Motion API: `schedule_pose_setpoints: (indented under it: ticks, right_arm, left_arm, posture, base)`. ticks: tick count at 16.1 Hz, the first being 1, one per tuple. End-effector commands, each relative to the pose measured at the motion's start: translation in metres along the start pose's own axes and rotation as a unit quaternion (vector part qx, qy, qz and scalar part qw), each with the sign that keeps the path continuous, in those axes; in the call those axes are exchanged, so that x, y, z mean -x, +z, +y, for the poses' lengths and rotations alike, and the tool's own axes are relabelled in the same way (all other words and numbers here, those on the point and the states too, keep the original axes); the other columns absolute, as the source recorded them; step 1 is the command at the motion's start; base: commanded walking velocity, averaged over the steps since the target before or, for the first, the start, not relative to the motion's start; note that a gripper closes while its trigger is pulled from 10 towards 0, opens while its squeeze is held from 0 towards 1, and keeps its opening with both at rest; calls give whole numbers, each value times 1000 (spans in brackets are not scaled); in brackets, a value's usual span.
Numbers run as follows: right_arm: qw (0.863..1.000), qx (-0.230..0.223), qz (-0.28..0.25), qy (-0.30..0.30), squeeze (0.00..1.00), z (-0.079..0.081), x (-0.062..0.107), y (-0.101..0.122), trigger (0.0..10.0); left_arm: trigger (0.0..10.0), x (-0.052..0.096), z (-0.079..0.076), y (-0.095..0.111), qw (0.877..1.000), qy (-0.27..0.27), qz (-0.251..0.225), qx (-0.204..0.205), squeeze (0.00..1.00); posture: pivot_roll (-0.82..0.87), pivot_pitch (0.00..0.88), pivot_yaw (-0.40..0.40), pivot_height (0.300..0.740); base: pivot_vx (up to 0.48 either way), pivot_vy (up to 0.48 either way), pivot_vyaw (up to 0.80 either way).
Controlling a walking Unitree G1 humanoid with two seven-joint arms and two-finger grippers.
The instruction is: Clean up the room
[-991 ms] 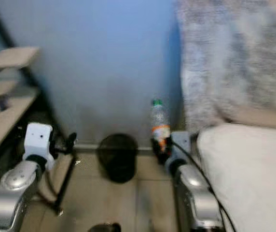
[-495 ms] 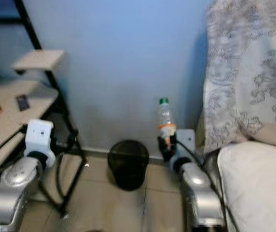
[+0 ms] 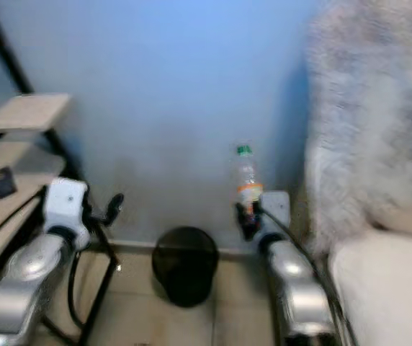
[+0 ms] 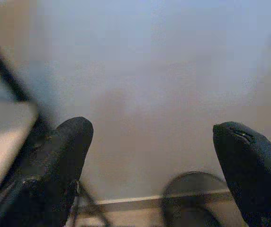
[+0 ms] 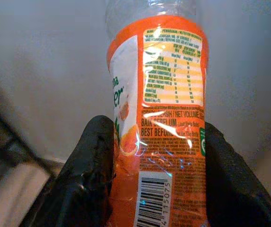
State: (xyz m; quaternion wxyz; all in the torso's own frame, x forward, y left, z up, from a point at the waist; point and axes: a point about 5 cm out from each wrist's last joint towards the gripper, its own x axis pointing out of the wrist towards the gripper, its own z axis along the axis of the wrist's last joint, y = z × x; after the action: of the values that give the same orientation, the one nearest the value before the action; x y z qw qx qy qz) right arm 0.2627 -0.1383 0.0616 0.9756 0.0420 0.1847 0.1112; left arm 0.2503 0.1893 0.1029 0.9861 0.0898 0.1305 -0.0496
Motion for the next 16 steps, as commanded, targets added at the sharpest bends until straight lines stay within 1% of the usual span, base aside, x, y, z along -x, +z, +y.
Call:
schedule_pose_setpoints:
  ticks: [1,3,5,6,7,8,9,10,11,12,13,14,15,16]
  right_arm:
    - [1000,16,-8,-1,0,-7,0,5,10000]
    - [999,40,-8,5,0,-9,0,6,10000]
    - [999,47,4,-7,0,-16,0,3,10000]
    - [999,48,14,2,0,-16,0,1,10000]
    - [993,89,51,51,0,-14,0,-8,10000]
    - [981,144,84,101,0,-13,1,-17,10000]
    - [975,161,100,115,0,-15,0,-21,10000]
    - [969,164,131,129,0,-22,-8,-29,10000]
    - [966,171,140,135,0,-23,-12,-32,10000]
    - [957,186,160,152,0,-21,-19,-38,10000]
    - [950,203,178,156,0,-19,-27,-42,10000]
    - [940,229,196,161,0,-15,-33,-45,10000]
    - [932,250,214,153,0,-11,-40,-48,10000]
    - [928,258,230,139,0,-10,-45,-51,10000]
  left_arm:
    - [10000,-2,-3,4,1000,-3,-8,-1,0]
    - [10000,-1,-4,4,1000,-3,-9,-2,0]
    - [10000,0,-5,4,1000,-3,-10,-3,0]
    - [10000,0,-5,4,1000,-4,-10,-5,0]
    - [10000,0,-7,3,1000,-12,-7,-21,0]
    - [10000,1,-10,4,999,-30,-8,-28,0]
    - [10000,1,-11,4,999,-41,-6,-35,0]
    - [10000,3,-17,3,995,-85,0,-46,0]
    - [10000,5,-19,1,993,-107,5,-50,0]
    - [10000,7,-21,-4,986,-151,26,-63,0]
    - [10000,8,-23,-9,976,-197,42,-77,0]
    - [10000,8,-24,-10,967,-234,46,-95,0]
    - [10000,8,-23,-11,951,-280,54,-120,0]
    - [10000,8,-22,-10,936,-317,59,-139,0]
  posture:
    - [-20,0,26,740]
    - [-19,0,21,740]
    - [-19,0,18,740]
    - [-19,0,18,740]
    - [-9,0,14,740]
    - [-7,0,13,740]
    - [-6,0,12,740]
    - [0,0,11,740]
    - [0,0,11,740]
    - [-2,0,13,740]
    - [-1,0,12,740]
    - [3,0,10,740]
    - [11,0,4,740]
    - [13,0,5,740]
  base:
    - [405,0,0]
    - [405,0,0]
    - [403,0,800]
    - [401,0,0]
    - [326,0,0]
    - [0,0,0]
    - [0,0,0]
    - [0,0,0]
    - [0,0,0]
    - [0,0,0]
    - [0,0,0]
    - [0,0,0]
    - [0,0,0]
    - [0,0,0]
